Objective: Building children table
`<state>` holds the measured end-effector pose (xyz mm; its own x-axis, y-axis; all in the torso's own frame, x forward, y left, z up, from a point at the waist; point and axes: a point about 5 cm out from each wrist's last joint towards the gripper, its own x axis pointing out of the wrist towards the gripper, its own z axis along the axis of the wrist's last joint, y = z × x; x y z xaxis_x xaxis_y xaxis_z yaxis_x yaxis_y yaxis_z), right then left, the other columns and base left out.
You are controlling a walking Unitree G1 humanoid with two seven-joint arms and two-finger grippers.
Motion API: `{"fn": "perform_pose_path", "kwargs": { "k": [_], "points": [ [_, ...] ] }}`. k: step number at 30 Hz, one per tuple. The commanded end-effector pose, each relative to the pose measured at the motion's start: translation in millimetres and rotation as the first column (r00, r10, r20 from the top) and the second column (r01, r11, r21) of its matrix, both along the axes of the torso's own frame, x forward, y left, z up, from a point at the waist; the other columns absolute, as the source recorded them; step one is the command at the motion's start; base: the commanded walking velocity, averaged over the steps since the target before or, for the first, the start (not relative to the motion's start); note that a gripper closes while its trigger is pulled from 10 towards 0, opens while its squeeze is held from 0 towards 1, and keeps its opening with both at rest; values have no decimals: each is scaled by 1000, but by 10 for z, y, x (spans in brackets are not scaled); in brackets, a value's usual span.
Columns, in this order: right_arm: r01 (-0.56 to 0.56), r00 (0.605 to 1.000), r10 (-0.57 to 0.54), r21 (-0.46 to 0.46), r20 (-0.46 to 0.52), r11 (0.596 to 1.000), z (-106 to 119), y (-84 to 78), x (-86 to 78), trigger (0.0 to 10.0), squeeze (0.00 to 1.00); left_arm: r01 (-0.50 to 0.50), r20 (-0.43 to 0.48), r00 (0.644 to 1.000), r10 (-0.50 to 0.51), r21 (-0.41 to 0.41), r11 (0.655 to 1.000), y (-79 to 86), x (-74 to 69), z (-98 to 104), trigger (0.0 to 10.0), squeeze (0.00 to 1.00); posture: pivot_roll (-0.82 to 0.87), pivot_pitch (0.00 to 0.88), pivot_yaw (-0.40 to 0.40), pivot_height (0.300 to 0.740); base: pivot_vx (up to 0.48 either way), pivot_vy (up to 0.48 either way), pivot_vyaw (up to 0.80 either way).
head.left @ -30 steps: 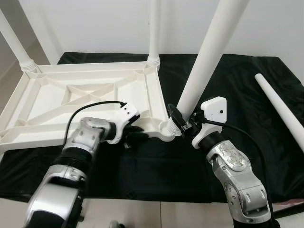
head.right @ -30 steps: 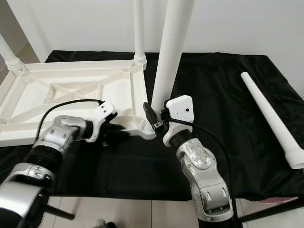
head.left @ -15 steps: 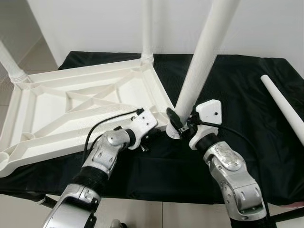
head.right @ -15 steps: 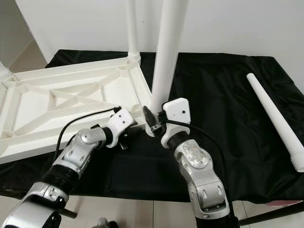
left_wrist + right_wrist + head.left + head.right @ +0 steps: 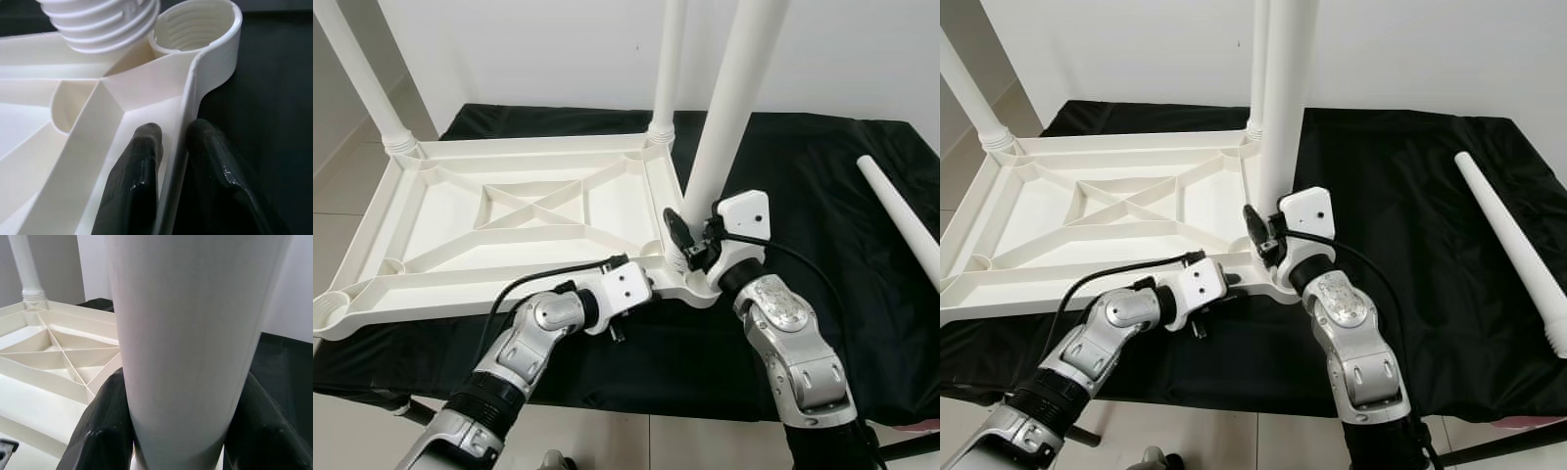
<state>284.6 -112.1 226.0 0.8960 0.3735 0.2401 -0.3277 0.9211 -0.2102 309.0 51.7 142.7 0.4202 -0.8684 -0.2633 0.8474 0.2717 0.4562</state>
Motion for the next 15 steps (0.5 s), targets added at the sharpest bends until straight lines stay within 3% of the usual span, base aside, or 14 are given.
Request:
{"fn": "perform_pose_path", "kwargs": {
  "k": [1, 4, 9, 15],
  "points": [
    [-10, 1000, 10, 1, 8, 1000, 12, -7, -25, 10000, 0, 142, 3, 990, -142, 11, 990, -130, -41, 137, 10000, 0, 4, 136, 0, 740, 0, 0, 0],
    [-24, 1000, 24, -7, -9, 1000, -20, -35, -119, 10000, 0, 95, -26, 995, -94, 7, 995, -129, 51, 143, 10000, 0, -10, 140, 1, 740, 0, 0, 0],
    [-21, 1000, 21, -15, -12, 1000, -24, -68, -179, 10000, 0, 81, -87, 993, -81, -1, 997, -125, 75, 132, 10000, 0, -15, 140, 2, 740, 0, 0, 0],
    [51, 998, -51, 3, -34, 999, -94, -207, -240, 10000, 0, 35, -128, 991, -39, -34, 999, -112, 165, 180, 10000, 0, -31, 141, 6, 740, 0, 0, 0]
  ]
}}
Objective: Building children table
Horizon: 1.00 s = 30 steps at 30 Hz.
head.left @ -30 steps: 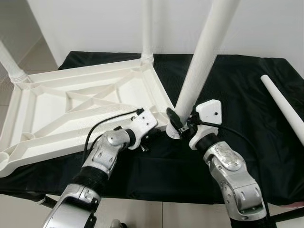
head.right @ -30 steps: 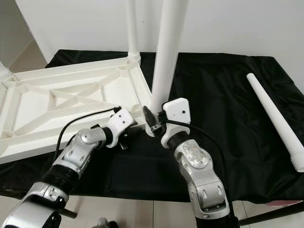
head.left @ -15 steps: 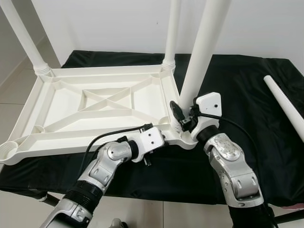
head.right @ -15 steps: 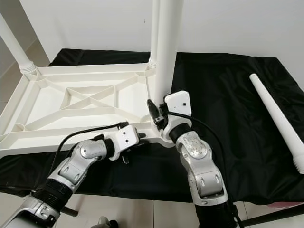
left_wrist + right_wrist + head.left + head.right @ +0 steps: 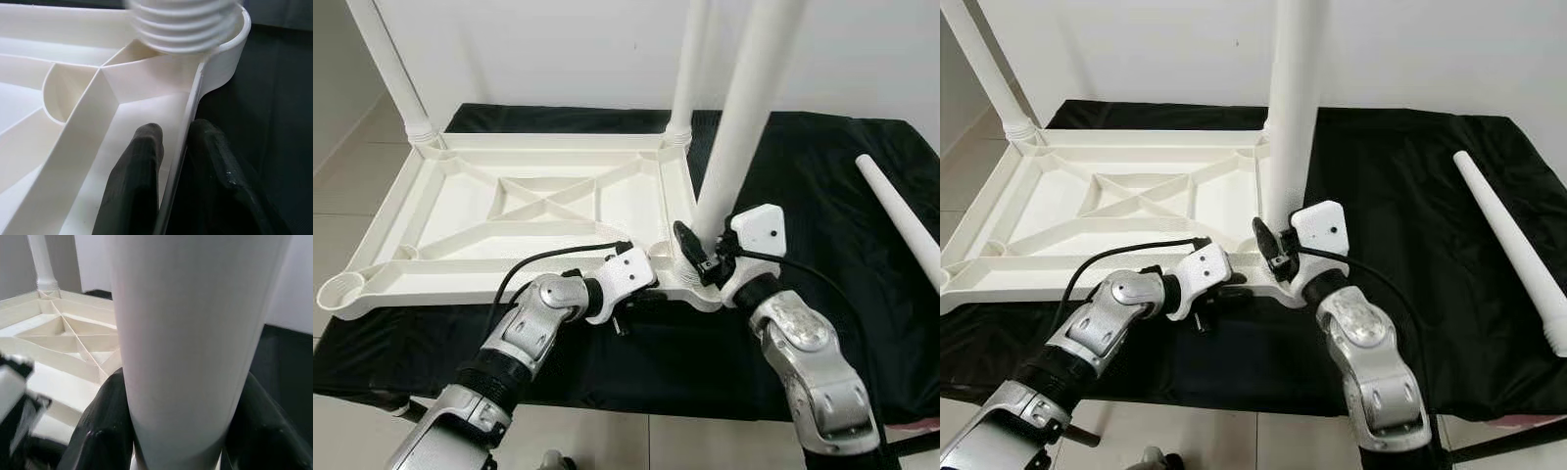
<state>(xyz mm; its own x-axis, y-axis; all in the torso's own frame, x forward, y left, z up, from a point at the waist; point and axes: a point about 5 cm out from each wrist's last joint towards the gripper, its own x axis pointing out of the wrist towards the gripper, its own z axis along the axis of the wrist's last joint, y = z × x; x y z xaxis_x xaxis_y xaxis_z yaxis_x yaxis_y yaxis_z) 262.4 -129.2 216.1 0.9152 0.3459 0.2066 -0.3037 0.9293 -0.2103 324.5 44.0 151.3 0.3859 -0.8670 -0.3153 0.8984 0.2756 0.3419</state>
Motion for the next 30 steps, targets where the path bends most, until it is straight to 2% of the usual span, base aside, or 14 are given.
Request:
{"fn": "perform_pose_path", "kwargs": {
  "k": [1, 4, 12, 15, 22, 27, 30],
  "points": [
    [38, 999, -38, 20, -7, 999, -12, -68, -14, 10000, 0, 30, -4, 1000, -30, -30, 999, -22, 27, 97, 10000, 0, -35, 140, 7, 740, 0, 0, 0],
    [71, 997, -70, 50, -23, 996, -19, -122, 0, 10000, 0, 17, -10, 1000, -17, -14, 1000, 16, 57, 89, 10000, 0, -36, 139, 8, 740, 0, 0, 0],
    [79, 995, -76, 55, -63, 995, -111, -164, -4, 10000, 0, -2, -25, 1000, 2, -10, 1000, 97, 84, 97, 10000, 0, -33, 137, 13, 740, 0, 0, 0],
    [40, 997, -34, 83, -66, 996, -146, -120, 22, 10000, 0, 4, -37, 999, -5, -27, 1000, 115, 55, 95, 10000, 0, -30, 138, 15, 740, 0, 0, 0],
    [4, 996, 3, 84, -87, 996, -225, -68, 48, 10000, 0, 3, -40, 999, -4, -29, 1000, 125, 41, 82, 10000, 0, -14, 135, 9, 740, 0, 0, 0],
    [-28, 985, 36, 49, -167, 998, -410, -53, 44, 10000, 0, -4, -39, 999, 3, -29, 1000, 132, 38, 81, 10000, 0, -10, 132, 5, 740, 0, 0, 0],
    [-32, 981, 44, 66, -188, 997, -451, -63, 43, 10000, 0, -3, -40, 999, 2, -28, 1000, 133, 36, 81, 10000, 0, -11, 132, 11, 740, 0, 0, 0]
  ]
}}
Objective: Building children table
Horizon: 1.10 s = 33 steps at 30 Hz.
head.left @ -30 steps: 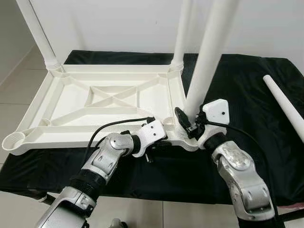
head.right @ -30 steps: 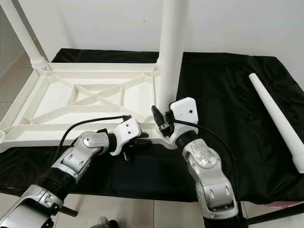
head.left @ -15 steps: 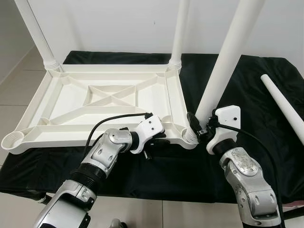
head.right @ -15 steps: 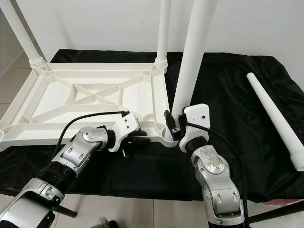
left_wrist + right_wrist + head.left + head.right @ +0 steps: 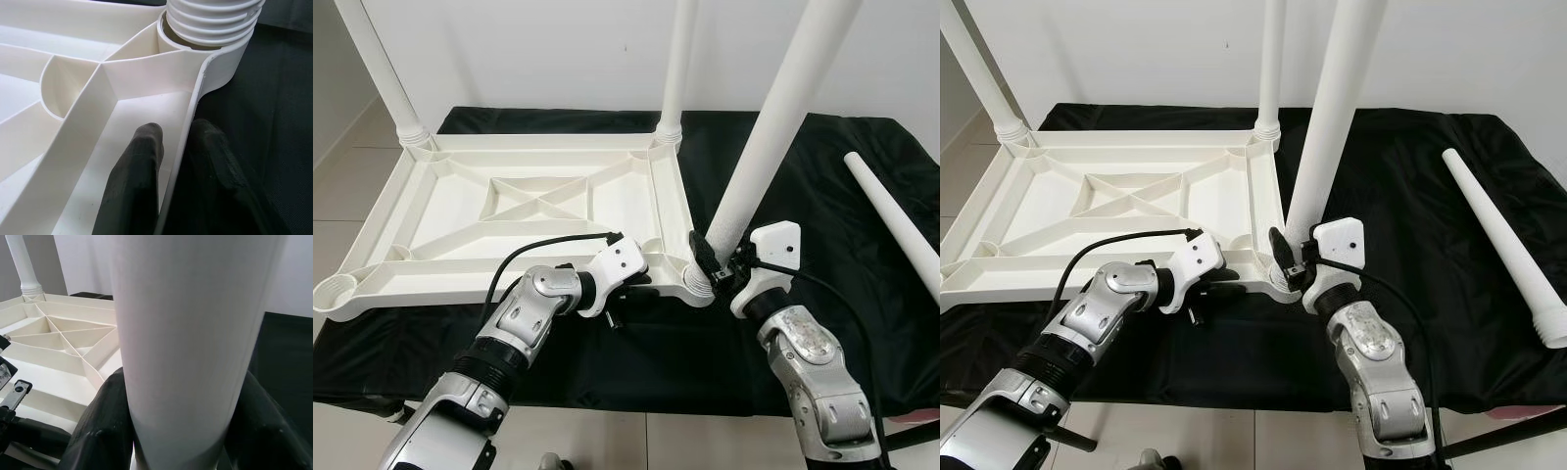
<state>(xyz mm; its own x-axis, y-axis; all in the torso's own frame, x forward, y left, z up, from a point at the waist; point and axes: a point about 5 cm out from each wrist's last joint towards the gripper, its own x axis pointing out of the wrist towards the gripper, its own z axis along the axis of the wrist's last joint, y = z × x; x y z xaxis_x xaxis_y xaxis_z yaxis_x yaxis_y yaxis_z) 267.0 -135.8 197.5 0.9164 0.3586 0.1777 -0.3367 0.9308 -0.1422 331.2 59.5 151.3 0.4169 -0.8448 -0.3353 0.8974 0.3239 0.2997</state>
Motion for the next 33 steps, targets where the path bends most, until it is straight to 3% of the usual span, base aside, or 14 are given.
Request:
{"fn": "perform_pose_path", "kwargs": {
  "k": [1, 12, 20, 26, 33],
  "points": [
    [-26, 988, 29, 21, -152, 999, -298, -7, 4, 10000, 0, 53, 8, 999, -52, -30, 998, -22, -33, 81, 10000, 0, -12, 132, 13, 740, 0, 0, 0],
    [-61, 980, 55, -26, -189, 998, -370, -58, 82, 10000, 0, 58, 7, 998, -58, -32, 998, -27, -37, 89, 10000, 0, -7, 136, 16, 740, 0, 0, 0],
    [-20, 978, 8, -59, -208, 998, -413, -130, 112, 10000, 0, 53, 4, 999, -53, -30, 998, -6, -41, 87, 10000, 0, -2, 142, 14, 740, 0, 0, 0],
    [-10, 968, 0, -39, -252, 999, -493, -178, 12, 10000, 0, 47, 4, 999, -47, -31, 998, 6, -33, 94, 10000, 0, -8, 147, 15, 740, 0, 0, 0],
    [-102, 949, 84, -41, -304, 994, -556, -112, -73, 10000, 0, 45, 4, 999, -45, -29, 999, -2, -19, 98, 10000, 0, -10, 151, 19, 740, 0, 0, 0]
  ]
}}
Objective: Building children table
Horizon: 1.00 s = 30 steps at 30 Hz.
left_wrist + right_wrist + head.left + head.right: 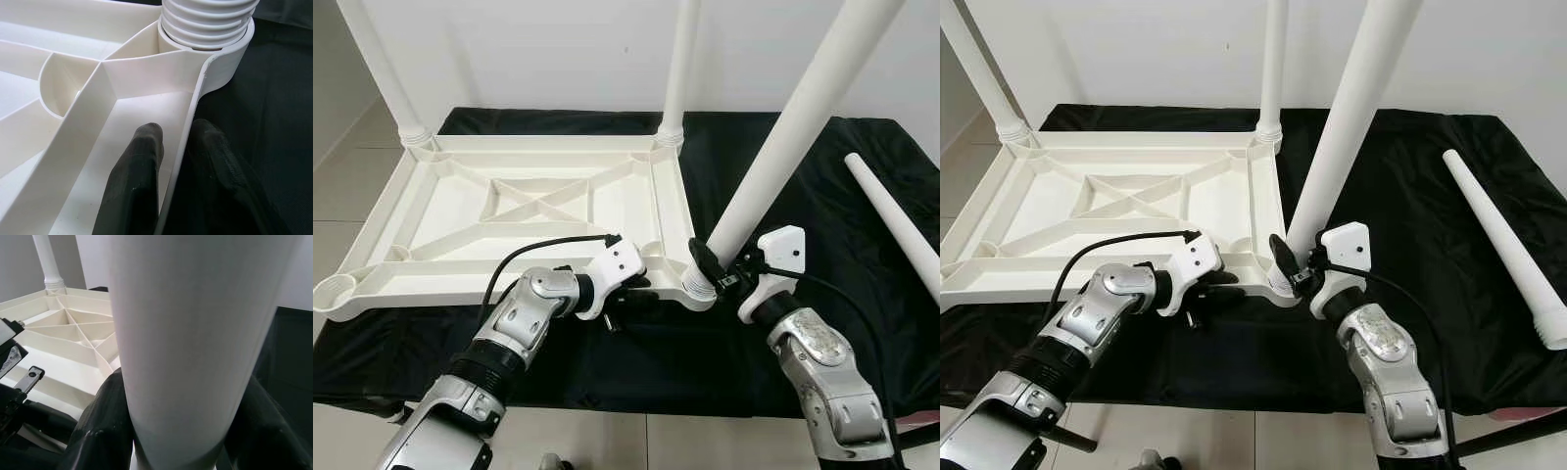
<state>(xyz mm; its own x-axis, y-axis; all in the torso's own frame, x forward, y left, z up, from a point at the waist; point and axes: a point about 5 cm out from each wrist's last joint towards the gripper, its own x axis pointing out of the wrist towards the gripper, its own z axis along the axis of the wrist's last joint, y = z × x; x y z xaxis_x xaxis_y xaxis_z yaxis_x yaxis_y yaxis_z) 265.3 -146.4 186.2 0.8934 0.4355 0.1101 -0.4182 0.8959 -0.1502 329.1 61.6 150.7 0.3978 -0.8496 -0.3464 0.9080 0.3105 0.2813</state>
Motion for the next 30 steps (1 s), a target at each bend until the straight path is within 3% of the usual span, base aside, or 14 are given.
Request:
{"fn": "perform_pose_path", "kwargs": {
  "k": [1, 11, 16, 22, 27, 30],
  "points": [
    [-14, 967, -2, -60, -256, 998, -456, -22, -45, 10000, 0, 30, 25, 999, -30, -33, 999, -23, 2, 106, 10000, 0, -8, 152, 19, 740, 0, 0, 0],
    [68, 955, -104, -137, -279, 988, -350, -105, 275, 10000, 0, 31, 35, 999, -30, -38, 999, -31, 2, 137, 10000, 0, -4, 155, 17, 740, 0, 0, 0],
    [20, 953, -49, -100, -297, 995, -410, -44, 224, 10000, 0, 25, 40, 999, -23, -45, 999, -25, 5, 165, 10000, 0, 4, 157, 7, 740, 0, 0, 0],
    [27, 936, -70, -126, -345, 992, -578, -33, 113, 10000, 0, 18, 39, 999, -16, -46, 999, -8, 4, 163, 10000, 0, 4, 160, 9, 740, 0, 0, 0],
    [57, 933, -92, -108, -348, 992, -610, -36, 78, 10000, 0, 15, 37, 999, -13, -46, 999, -6, 8, 157, 10000, 0, -2, 160, 11, 740, 0, 0, 0],
    [130, 921, -151, -80, -360, 988, -673, -68, 49, 10000, 0, 14, 35, 999, -13, -46, 999, -10, 15, 153, 10000, 0, -7, 160, 17, 740, 0, 0, 0]
  ]
}}
